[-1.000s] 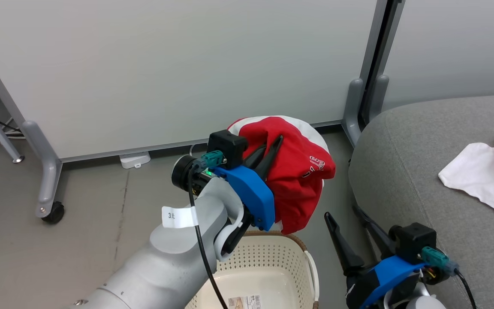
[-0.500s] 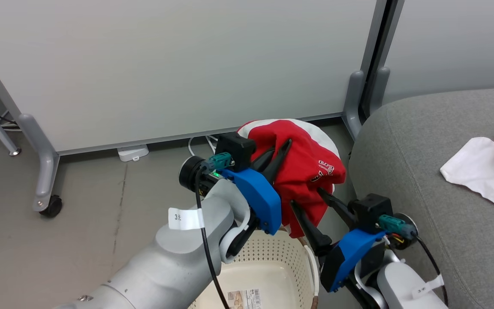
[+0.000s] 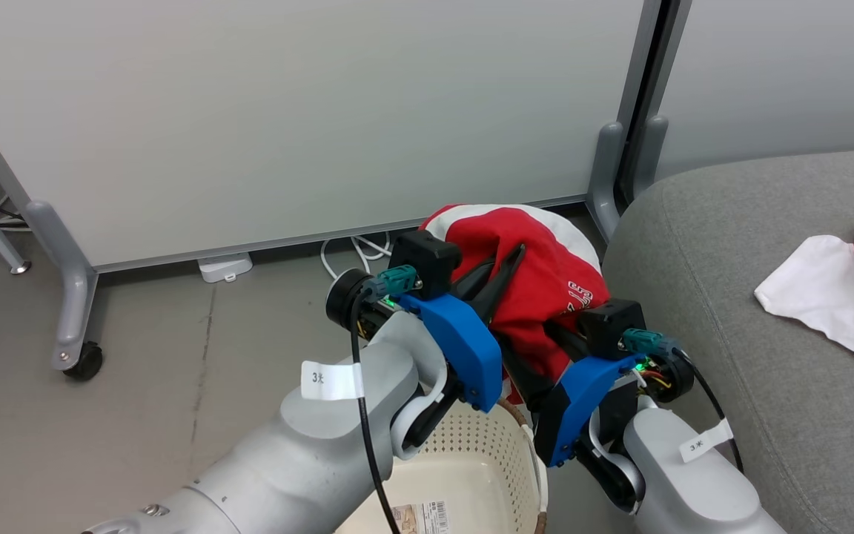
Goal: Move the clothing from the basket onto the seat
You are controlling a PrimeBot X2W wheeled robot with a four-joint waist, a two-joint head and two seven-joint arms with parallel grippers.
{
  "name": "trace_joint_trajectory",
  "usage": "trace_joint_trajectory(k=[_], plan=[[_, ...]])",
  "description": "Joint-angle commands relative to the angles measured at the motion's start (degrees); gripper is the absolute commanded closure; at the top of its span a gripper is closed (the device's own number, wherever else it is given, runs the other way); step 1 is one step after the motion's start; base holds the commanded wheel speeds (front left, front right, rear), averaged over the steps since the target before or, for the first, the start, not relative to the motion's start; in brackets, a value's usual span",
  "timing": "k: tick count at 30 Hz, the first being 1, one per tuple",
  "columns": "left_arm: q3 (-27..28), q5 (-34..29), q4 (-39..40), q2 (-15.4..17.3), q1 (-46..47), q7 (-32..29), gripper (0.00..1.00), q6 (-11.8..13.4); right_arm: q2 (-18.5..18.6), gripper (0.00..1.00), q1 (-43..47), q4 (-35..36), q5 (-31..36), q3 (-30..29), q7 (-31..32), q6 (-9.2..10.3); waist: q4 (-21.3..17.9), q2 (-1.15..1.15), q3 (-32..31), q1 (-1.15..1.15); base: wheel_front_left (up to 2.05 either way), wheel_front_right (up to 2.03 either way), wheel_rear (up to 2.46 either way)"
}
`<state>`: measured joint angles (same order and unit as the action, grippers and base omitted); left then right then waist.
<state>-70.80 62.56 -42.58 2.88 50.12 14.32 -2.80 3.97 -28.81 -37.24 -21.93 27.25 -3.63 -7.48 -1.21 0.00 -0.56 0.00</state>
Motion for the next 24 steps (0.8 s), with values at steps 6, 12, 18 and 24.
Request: trace_joint_trajectory(k=[6,12,18,24], plan=[[-1.0,1.3,-0.1,0.0,0.9,0.5,1.0,0.1,-0.7,1.0,-3.3,-5.9,-3.7,3.6,-2.6,-0.03,-0.3,0.0,-0.4,0.0,0.0,0.0,0.0],[-1.3,1.9,-0.8,0.0,1.1,0.5,1.0,0.1,-0.9,1.0,-4.7,-8.3,-5.4,5.1,-4.2,-0.03,-0.7,0.0,-0.5,0.0,0.0,0.0,0.0],[-1.6,2.2,-1.1,0.0,1.4,0.6,1.0,0.0,-0.9,1.0,-6.0,-10.6,-6.9,6.5,-5.8,-0.03,-0.8,0.0,-0.5,0.0,0.0,0.0,0.0],[-1.8,2.7,-1.5,0.0,1.6,0.8,1.0,0.2,-1.0,1.0,-6.8,-12.3,-8.1,7.7,-6.8,-0.03,-0.8,0.0,-0.4,0.0,0.0,0.0,0.0]])
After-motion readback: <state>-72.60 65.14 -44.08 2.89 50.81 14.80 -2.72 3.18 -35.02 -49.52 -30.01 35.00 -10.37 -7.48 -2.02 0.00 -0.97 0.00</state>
